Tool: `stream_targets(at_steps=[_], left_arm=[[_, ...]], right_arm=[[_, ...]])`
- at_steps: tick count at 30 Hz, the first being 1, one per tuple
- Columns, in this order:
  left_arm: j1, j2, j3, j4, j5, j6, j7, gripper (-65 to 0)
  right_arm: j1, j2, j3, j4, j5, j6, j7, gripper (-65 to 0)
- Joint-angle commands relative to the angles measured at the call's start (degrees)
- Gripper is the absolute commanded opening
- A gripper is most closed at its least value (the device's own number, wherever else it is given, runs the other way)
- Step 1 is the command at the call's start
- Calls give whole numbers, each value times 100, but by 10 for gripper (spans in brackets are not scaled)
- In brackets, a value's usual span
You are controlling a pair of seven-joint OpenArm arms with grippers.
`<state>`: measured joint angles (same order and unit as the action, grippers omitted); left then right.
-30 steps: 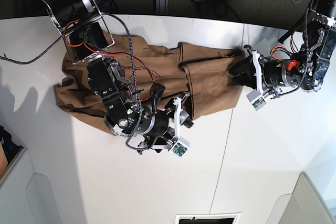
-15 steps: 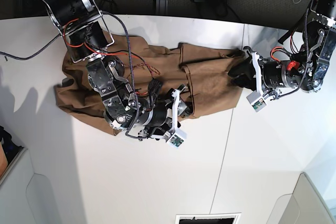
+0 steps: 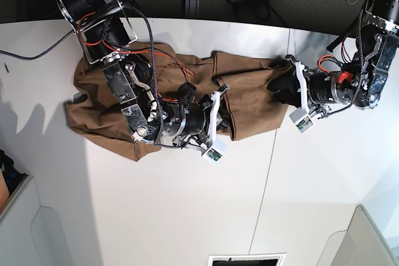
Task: Layout the t-shirt on the table in an organized manner, then fold the t-shirt properly
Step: 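Sweep the right gripper across the shirt body to smooth it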
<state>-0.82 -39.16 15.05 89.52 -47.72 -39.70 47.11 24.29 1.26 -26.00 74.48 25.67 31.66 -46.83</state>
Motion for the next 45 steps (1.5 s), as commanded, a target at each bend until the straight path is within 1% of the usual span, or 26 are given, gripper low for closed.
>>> stream_targets(at_steps=[1, 4, 8, 11, 15, 20, 24, 29, 30, 31, 32, 33, 34, 39, 42, 45], left_arm=[[-105, -83, -50, 74, -76, -30, -125, -409], [-107, -83, -50, 74, -46, -30, -127, -409], [-105, -85, -50, 74, -4, -30, -127, -409], [-103, -87, -50, 74, 87, -30, -120, -409], [-107, -87, -50, 72, 103, -30, -125, -409], [-107, -87, -50, 72, 101, -30, -125, -409], [-105, -87, -50, 72, 101, -30, -120, -409], [-107, -87, -50, 74, 76, -30, -120, -409], [-107, -87, -50, 74, 76, -30, -122, -409], [-107, -87, -50, 74, 76, -30, -120, -409], [-109, -87, -50, 74, 76, -30, -120, -409], [-109, -87, -50, 74, 76, -30, -120, -409], [-109, -87, -50, 74, 76, -30, -120, -409], [-107, -105, -50, 79, 15, -30, -52, -409], [-116, -168, -50, 140, -162, -30, -48, -409], [-157, -295, -57, 238, -157, -30, -46, -409]], right_arm=[[151, -48, 20, 284, 212, 55, 50, -650], [90, -50, 20, 890, 472, 68, -188, -650], [68, -50, 20, 1344, 1005, 68, -726, -650], [-146, -48, 20, 1445, 1082, 68, -745, -650], [-678, -44, 20, 1788, 1080, 70, -872, -650], [-1226, -15, 26, 2159, 981, 66, -876, -650], [-1427, -17, 26, 2170, 673, 50, -868, -650], [-1447, -17, 72, 2173, 282, 4, -695, -650], [-1447, -17, 111, 2173, 238, 2, -697, -602], [-1449, -17, 166, 2173, 236, -22, -699, -536], [-1449, -17, 232, 2175, 247, -37, -713, -480], [-1449, -17, 317, 2184, 289, -35, -721, -447], [-1449, -17, 424, 2214, 328, -33, -717, -437], [-1445, -15, 1292, 2745, 629, -31, -697, -438], [-1447, -17, 1906, 2924, 649, -33, -697, -438], [-1451, -15, 2514, 2924, 647, -33, -699, -438]])
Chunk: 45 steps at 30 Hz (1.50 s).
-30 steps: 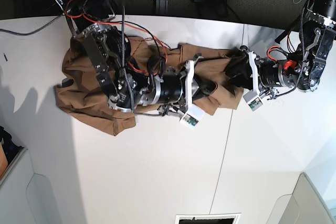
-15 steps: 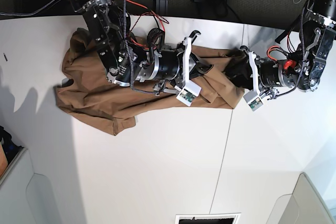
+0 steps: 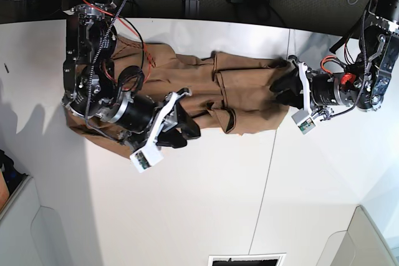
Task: Layout the t-shirt on the table in an organized manner, then fold the t-shirt properly
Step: 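Sweep the right gripper across the shirt body to smooth it, then grasp the shirt corner with the right gripper and pull it outward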
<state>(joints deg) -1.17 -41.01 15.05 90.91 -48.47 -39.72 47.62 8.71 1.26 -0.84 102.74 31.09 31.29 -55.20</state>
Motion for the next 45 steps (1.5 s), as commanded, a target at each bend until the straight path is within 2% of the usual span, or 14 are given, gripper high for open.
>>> stream_targets(at_steps=[1, 6, 11, 16, 23, 31, 33, 35, 39, 42, 45], left_arm=[[-153, -136, -57, 103, -83, -28, -96, -409], [-380, -153, -57, 101, -140, -28, -116, -409], [-673, -140, -57, 101, -192, -28, -306, -409], [-951, 177, -55, 101, -188, -28, -323, -409], [-1023, 903, -44, 24, 219, -28, -330, -409], [-1043, 1558, -44, -992, 822, -28, -870, -409], [-1095, 1694, -44, -1290, 935, -28, -966, -409], [-1145, 1792, -44, -1519, 1029, -28, -1043, -409], [-1228, 1845, -44, -1786, 1058, -28, -1058, -409], [-1241, 1827, -44, -1792, 1054, -28, -1051, -409], [-1246, 1829, -44, -1792, 1014, -28, -1029, -409]], right_arm=[[107, -13, 197, 98, 101, 4, 136, -438], [107, 2, 1108, 92, 107, 2, 136, -438], [68, 7, 1655, 85, 85, 0, 138, -438], [-85, 168, 1832, 79, -28, -17, 168, -438], [-94, 385, 1847, 52, -874, -782, 476, -440], [-94, 385, 1847, 44, -1720, -1113, 719, -439], [-76, 417, 1847, -4, -1882, -1349, 791, -439], [-63, 492, 1847, -85, -1982, -1506, 914, -404], [142, 658, 1843, -527, -2184, -1740, 1099, -272], [551, 732, 1823, -1296, -2074, -1683, 1220, -264], [975, 758, 1764, -2020, -1655, -1241, 1215, -264]])
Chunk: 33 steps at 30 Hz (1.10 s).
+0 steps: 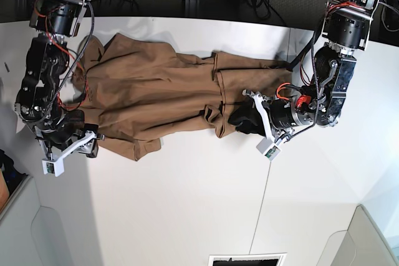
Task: Layout the t-shirt on the table in an organized manner, then fold the t-shirt properly
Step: 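Grasp the shirt corner with the right gripper and pull it outward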
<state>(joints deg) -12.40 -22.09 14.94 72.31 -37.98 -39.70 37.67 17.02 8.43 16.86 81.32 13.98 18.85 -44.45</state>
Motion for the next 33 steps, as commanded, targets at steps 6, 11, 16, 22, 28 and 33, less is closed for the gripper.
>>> stream_targets(at_steps=[6, 11, 16, 22, 28, 33], left_arm=[[-122, -66, -33, 68, -35, -30, 138, -409], [-122, -63, -33, 68, -57, -30, 153, -409], [-122, -63, -33, 68, -76, -30, 155, -409], [-122, -66, -35, 68, -74, -30, 157, -409], [-120, -66, -33, 68, -2, -30, 157, -409], [-122, -66, -33, 68, 17, -30, 166, -409]], right_arm=[[470, 42, -511, -328, 120, 87, 155, -264], [468, 42, -1134, -831, -131, 81, 186, -264], [455, 44, -1296, -997, -332, -129, 251, -301], [452, 42, -1296, -787, -330, -107, 219, -650], [219, 48, -1274, 291, -350, -105, -175, -650], [-470, 319, -1266, 1338, -85, -52, -313, -650]])
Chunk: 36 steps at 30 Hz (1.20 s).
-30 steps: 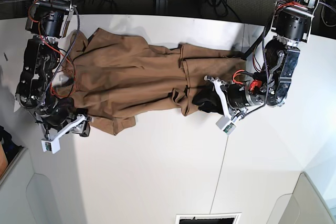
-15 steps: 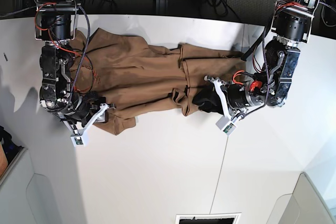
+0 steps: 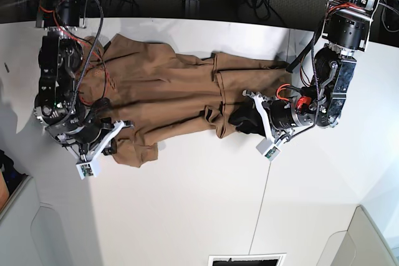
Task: Layout the t-shirt on the table in an organized manner, then fold the t-shirt properly
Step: 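Grasp the shirt corner with the right gripper and pull it outward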
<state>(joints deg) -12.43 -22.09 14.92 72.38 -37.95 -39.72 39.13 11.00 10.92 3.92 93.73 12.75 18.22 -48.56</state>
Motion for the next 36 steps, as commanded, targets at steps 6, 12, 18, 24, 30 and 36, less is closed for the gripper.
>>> stream_targets(at_steps=[6, 12, 18, 24, 30, 36], left_arm=[[-103, -63, -31, 61, 94, -28, 59, -409], [-103, -63, -31, 61, 92, -28, 59, -409], [-103, -76, -31, 61, 98, -28, 144, -409], [-103, -79, -33, 61, 101, -28, 184, -409], [-101, -81, -31, 59, 229, -28, 192, -409], [-105, -81, -33, 55, 229, -28, 227, -409]], right_arm=[[-892, 492, 33, 1128, 184, 24, 98, -650], [-1812, 817, 35, 1937, 431, 190, 98, -650], [-2354, 929, 35, 2201, 413, 264, 92, -650], [-2667, 1029, 35, 2225, 417, 396, 79, -650], [-2787, 1331, 118, 2245, 420, 389, 63, -650], [-2791, 1582, 308, 2251, 649, 393, -59, -650]])
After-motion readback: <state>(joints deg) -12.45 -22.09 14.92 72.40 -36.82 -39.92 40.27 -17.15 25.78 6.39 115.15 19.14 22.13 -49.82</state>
